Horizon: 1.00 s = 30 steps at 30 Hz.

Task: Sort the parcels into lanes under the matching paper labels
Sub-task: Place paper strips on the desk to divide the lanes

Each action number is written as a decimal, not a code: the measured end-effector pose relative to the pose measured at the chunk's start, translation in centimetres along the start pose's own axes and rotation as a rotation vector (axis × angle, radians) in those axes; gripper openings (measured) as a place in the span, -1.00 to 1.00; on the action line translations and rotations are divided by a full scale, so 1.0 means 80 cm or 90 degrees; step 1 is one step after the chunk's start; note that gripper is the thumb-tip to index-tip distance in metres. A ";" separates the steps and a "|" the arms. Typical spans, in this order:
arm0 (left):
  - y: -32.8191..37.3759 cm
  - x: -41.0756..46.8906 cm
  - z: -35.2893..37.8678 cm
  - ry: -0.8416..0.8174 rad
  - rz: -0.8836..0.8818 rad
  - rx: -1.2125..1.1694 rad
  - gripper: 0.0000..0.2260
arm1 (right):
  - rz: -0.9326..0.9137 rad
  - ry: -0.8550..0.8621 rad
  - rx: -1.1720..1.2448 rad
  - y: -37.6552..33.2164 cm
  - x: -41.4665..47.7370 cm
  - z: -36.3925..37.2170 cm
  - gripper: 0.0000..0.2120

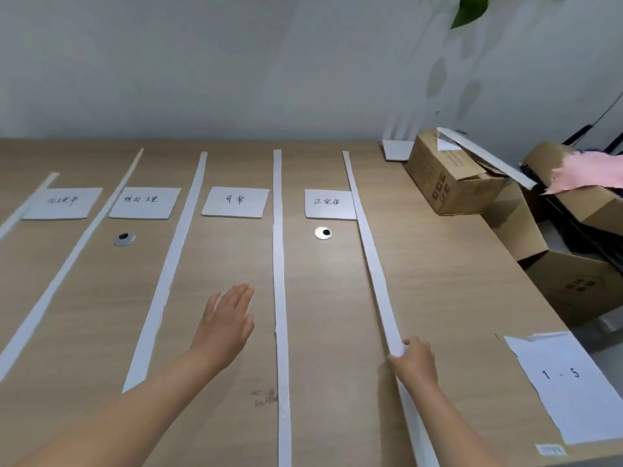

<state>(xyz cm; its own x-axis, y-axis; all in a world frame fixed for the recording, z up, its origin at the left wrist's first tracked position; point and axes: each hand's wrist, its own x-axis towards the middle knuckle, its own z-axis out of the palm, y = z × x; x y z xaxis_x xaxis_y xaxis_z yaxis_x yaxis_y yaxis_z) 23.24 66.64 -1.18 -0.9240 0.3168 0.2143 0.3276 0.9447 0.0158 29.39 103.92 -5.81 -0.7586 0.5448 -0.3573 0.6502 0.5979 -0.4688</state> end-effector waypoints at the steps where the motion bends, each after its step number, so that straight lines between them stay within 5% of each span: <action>1: 0.005 0.001 0.002 0.003 -0.006 -0.004 -0.51 | -0.003 -0.007 0.016 0.006 0.003 0.004 -0.55; 7: 0.028 0.012 0.017 -0.024 -0.033 -0.023 -0.51 | 0.014 -0.035 0.068 0.020 0.021 0.013 -0.43; 22: 0.004 0.011 -0.016 -0.069 -0.103 -0.046 -0.51 | 0.010 -0.013 -0.050 -0.028 0.030 0.011 -0.57; 30: -0.062 -0.026 -0.079 -0.027 -0.188 -0.041 -0.52 | -0.271 -0.099 0.004 -0.229 -0.043 0.040 -0.54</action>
<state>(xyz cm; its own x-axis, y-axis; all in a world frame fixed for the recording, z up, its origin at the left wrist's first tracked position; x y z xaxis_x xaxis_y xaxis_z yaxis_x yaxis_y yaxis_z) 24.80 60.77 4.43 -0.9880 0.0340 0.1505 0.0543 0.9897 0.1328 19.95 89.20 1.40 -0.9561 0.1558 -0.2483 0.2787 0.7458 -0.6051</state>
